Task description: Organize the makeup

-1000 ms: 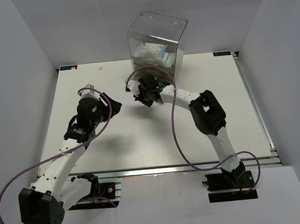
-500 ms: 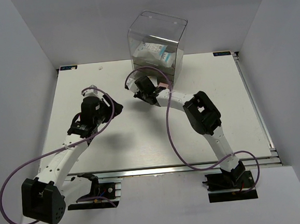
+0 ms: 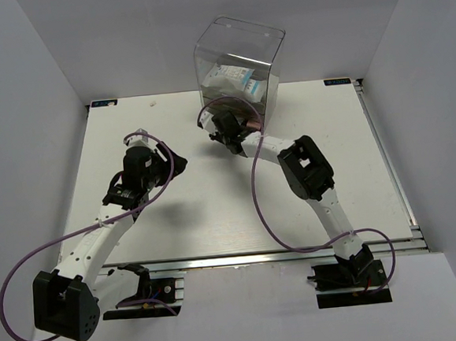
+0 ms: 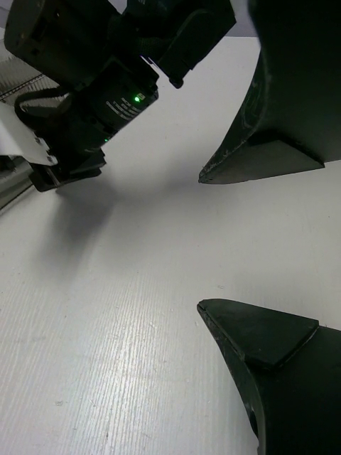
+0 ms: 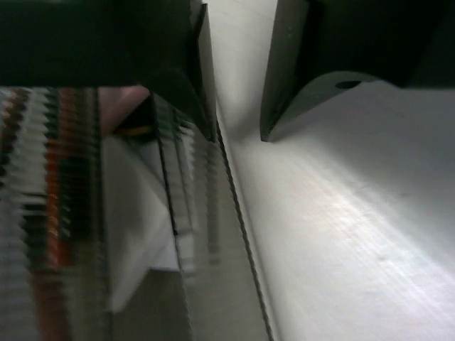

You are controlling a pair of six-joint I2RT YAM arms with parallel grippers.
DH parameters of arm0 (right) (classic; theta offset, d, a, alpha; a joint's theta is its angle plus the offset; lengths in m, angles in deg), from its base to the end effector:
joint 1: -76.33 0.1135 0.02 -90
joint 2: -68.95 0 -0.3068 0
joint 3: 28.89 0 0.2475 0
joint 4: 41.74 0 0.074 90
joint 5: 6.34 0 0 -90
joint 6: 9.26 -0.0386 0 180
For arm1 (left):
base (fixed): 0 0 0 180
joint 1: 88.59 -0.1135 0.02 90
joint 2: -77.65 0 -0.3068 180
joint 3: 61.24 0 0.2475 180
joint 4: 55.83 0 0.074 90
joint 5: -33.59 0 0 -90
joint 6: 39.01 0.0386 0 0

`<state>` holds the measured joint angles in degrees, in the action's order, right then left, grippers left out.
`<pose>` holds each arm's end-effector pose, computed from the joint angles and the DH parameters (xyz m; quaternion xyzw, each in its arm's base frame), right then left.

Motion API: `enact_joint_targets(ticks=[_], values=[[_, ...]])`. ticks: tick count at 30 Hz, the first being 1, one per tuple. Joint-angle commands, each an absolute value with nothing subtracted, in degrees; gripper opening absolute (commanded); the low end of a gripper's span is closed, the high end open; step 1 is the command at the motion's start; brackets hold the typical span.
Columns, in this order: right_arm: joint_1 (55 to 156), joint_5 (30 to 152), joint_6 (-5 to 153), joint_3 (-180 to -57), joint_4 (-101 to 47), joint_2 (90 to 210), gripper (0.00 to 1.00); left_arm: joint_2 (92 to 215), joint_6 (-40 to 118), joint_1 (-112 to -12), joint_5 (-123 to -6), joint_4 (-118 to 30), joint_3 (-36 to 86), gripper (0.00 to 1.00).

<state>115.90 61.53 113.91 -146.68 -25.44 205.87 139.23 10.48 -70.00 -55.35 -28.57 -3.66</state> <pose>0.4466 0.3502 0.1783 -0.4464 0.7545 -0.1452 0.4587 0.2060 -0.0685 0.3076 -0.1701 0.8547 -0.2349 0.4306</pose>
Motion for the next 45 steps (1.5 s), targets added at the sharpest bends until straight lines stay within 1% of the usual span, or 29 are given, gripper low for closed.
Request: enact_joint_targets(ticks=[1,2,3,5,11,13,14,15,17,18,19,21,24,26,29,30,31,36,40,45], values=[[113.42,57.9,115.37,-149.62,-29.38,206.15,0.43,138.82,10.56,-70.05,-55.8,-30.03,-2.74,0.75],[112.98,57.99,115.54,-149.53,-29.29,206.06,0.47,138.82,10.56,-70.05,-55.8,-30.11,-2.65,0.75],[112.89,57.99,115.63,-149.44,-29.29,205.97,0.52,138.91,10.48,-70.05,-55.8,-30.2,-2.65,0.75],[112.45,58.17,115.98,-148.74,-29.37,205.53,0.57,138.99,10.39,-70.05,-55.89,-30.46,-2.74,0.75],[112.19,60.8,116.34,-145.06,-29.38,202.46,0.63,138.73,10.13,-70.05,-55.97,-30.73,-3.09,0.75],[112.1,63.33,115.99,-144.35,-27.89,201.32,0.68,138.64,10.13,-70.05,-55.97,-30.82,-3.09,0.75],[112.1,64.92,115.55,-143.74,-25.97,199.66,0.72,138.56,10.13,-70.05,-55.97,-30.73,-3.0,0.75],[112.19,66.94,115.28,-143.21,-24.38,198.6,0.79,138.38,10.13,-70.05,-55.97,-30.73,-3.0,0.75],[112.01,75.45,115.45,-139.02,-21.57,193.18,0.89,138.12,10.21,-70.05,-56.15,-30.99,-3.09,0.76],[112.01,78.96,115.54,-137.07,-21.03,191.14,0.89,137.68,10.3,-70.05,-56.32,-31.78,-3.35,0.76],[112.1,85.0,115.37,-135.05,-21.03,188.85,0.89,137.5,10.3,-70.05,-56.33,-32.22,-3.62,0.76],[112.01,89.61,113.1,-130.05,-21.38,182.79,0.89,137.06,10.3,-70.05,-58.15,-34.14,-4.32,0.76],[111.84,94.72,108.62,-126.43,-19.01,176.71,0.89,136.97,10.91,-70.13,-60.54,-36.6,-3.97,0.77],[110.53,98.5,105.19,-125.28,-15.86,172.6,0.89,137.94,11.97,-70.05,-63.61,-38.1,-3.27,0.8],[106.31,107.54,98.51,-125.1,-11.72,167.67,0.89,139.52,12.41,-70.05,-67.56,-40.13,-2.57,0.87],[105.08,109.48,97.28,-124.84,-10.84,166.43,0.89,139.78,12.41,-70.05,-68.36,-41.35,-2.56,0.96],[102.89,111.5,95.18,-123.88,-10.57,163.81,0.89,139.96,12.32,-70.05,-68.89,-41.36,-2.56,0.98],[95.85,113.36,92.96,-120.27,-9.33,156.24,0.89,140.84,12.67,-69.96,-70.39,-45.75,-2.13,0.98],[91.54,106.71,90.06,-114.39,-12.75,148.51,0.89,141.98,13.11,-69.87,-71.0,-46.2,-0.64,0.98],[90.04,100.98,88.49,-105.26,-14.87,141.12,0.89,143.3,13.2,-69.08,-71.36,-47.16,0.33,0.98]])
